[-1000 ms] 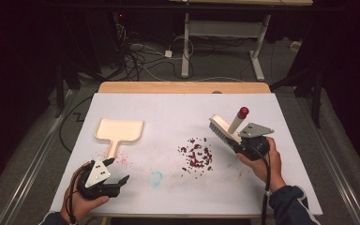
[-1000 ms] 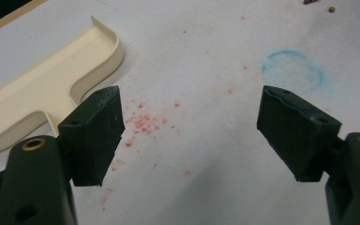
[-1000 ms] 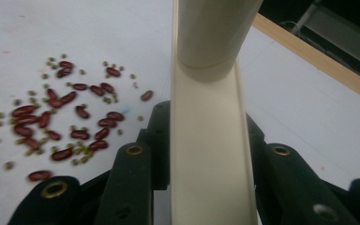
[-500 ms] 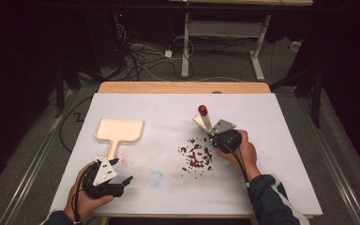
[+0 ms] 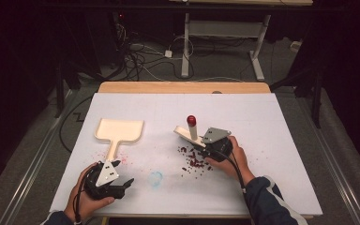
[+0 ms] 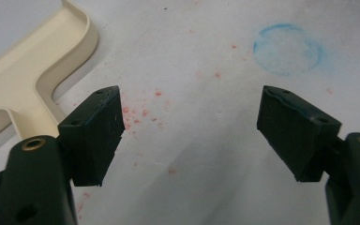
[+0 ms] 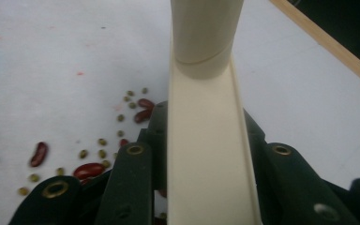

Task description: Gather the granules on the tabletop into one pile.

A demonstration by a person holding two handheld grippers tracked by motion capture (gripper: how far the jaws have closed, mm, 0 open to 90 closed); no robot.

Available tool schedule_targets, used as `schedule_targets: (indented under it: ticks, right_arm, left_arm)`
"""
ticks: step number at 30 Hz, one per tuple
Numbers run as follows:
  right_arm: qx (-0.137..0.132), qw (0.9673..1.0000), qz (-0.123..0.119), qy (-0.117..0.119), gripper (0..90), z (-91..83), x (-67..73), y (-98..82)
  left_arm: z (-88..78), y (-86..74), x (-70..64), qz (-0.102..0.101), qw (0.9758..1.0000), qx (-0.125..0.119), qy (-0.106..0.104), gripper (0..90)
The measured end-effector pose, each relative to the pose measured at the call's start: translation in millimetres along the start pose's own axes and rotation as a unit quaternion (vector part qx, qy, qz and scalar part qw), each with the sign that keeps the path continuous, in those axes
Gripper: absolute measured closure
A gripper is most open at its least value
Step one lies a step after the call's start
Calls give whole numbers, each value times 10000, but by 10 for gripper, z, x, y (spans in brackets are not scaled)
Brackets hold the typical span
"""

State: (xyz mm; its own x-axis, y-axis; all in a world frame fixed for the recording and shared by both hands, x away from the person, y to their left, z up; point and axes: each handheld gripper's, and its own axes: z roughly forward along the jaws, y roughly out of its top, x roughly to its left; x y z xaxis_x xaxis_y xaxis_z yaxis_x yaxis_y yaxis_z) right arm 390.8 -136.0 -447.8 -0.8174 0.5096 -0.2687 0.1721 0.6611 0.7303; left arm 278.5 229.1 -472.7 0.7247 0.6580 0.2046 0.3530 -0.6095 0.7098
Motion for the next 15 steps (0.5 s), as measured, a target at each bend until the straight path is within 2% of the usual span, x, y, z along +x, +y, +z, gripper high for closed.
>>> schedule_targets:
  ticks: [4,6,9,10,11,15]
  right_arm:
    - [-18,9997,-128,188,678,-71,85,-4]
    - [-7,9993,-269,272,678,-107,129,-17]
    - [-20,9987,-451,233,678,-169,188,-43]
    - [-24,9987,-458,207,678,-187,194,-46]
    - [-47,9987,-498,125,679,-208,185,-46]
    - [-295,9992,-275,-72,679,-293,69,-49]
  left_arm:
    - [-4,3,-14,-25,10000,0,-42,223]
    - [-5,1,-16,-20,10000,2,-44,223]
    - [-3,-4,-16,-10,10000,22,-40,223]
    - [-3,-3,-10,54,10000,11,-4,223]
    - [0,-4,-10,54,10000,20,-4,223]
    - [-2,2,-11,68,10000,20,-8,223]
